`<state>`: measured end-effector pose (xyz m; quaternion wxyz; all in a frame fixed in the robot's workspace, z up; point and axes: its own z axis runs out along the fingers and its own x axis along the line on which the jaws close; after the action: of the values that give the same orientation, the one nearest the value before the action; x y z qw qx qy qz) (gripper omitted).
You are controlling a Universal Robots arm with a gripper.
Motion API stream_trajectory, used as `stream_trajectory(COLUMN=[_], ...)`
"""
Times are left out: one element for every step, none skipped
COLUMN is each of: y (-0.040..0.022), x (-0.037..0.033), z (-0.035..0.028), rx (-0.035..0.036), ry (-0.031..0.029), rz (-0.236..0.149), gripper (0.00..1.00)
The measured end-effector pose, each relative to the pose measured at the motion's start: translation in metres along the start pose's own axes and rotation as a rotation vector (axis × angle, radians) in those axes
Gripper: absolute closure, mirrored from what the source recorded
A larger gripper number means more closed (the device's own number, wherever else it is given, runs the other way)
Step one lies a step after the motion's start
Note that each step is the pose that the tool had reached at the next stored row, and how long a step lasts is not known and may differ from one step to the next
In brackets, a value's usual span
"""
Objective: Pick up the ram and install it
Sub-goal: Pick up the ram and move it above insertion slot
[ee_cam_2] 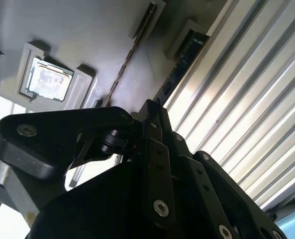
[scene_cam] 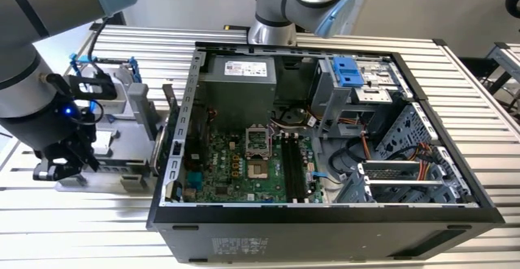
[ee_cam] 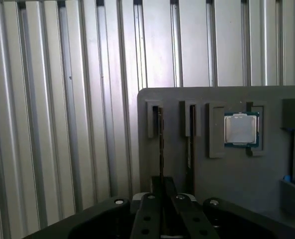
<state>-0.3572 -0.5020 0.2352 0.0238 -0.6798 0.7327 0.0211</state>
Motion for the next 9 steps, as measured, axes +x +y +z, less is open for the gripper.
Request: stream_trajectory(y=[0.0000, 0.0001, 0.0001, 0.0001, 0.0001, 0.0001, 0.0001, 0.0001, 0.0001], x=[-0.0001, -0.0001, -0.0002, -0.0003, -0.0004, -0.0005, -0.0006, -0.0007, -0.0008], z=[-0.0010, -0.0018, -0.0028, -0.0040, -0.0054, -0.0070, -0.0086, -0.0102, -0.0119], rx=[0.0001, 0.0001, 0.0001, 0.0001, 0.0001, 0.0001, 0.0000, 0.0000, 0.0000], ry=[0.0000, -0.0001, -0.0001, -0.0001, 0.0000, -0.0001, 0.0000, 0.0000, 0.0000], rz=[0.000, 0.000, 0.000, 0.000, 0.000, 0.000, 0.000, 0.000, 0.000], gripper=[1.00, 1.00, 1.00, 1.00, 1.00, 1.00, 1.00, 1.00, 1.00])
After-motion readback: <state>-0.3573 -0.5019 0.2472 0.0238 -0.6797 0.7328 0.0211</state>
